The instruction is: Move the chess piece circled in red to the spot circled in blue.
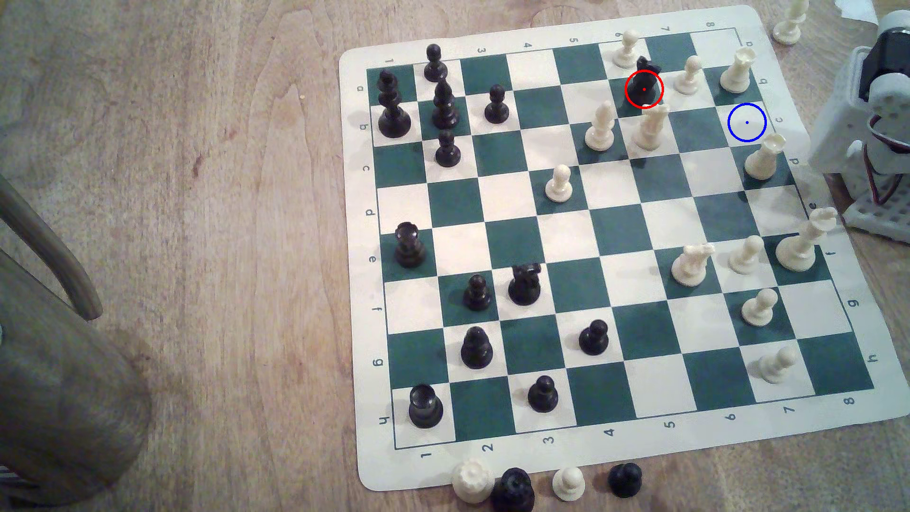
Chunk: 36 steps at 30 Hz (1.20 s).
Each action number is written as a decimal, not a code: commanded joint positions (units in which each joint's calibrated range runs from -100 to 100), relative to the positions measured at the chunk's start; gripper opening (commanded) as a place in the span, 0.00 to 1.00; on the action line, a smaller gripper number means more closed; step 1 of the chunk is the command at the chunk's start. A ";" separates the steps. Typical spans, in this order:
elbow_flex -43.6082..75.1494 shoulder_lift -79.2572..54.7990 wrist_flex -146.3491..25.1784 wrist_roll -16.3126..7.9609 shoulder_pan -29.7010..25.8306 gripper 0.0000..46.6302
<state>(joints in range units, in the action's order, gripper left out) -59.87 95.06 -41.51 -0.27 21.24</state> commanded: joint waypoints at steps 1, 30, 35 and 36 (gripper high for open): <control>7.11 -9.57 -12.05 -1.17 3.44 0.00; 22.88 -61.19 -26.55 -3.57 7.04 0.35; 22.79 -63.90 -26.63 -4.10 5.94 0.36; 22.70 -64.50 -26.55 -4.10 5.94 0.36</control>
<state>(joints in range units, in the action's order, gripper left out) -40.53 31.71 -68.69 -4.22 27.36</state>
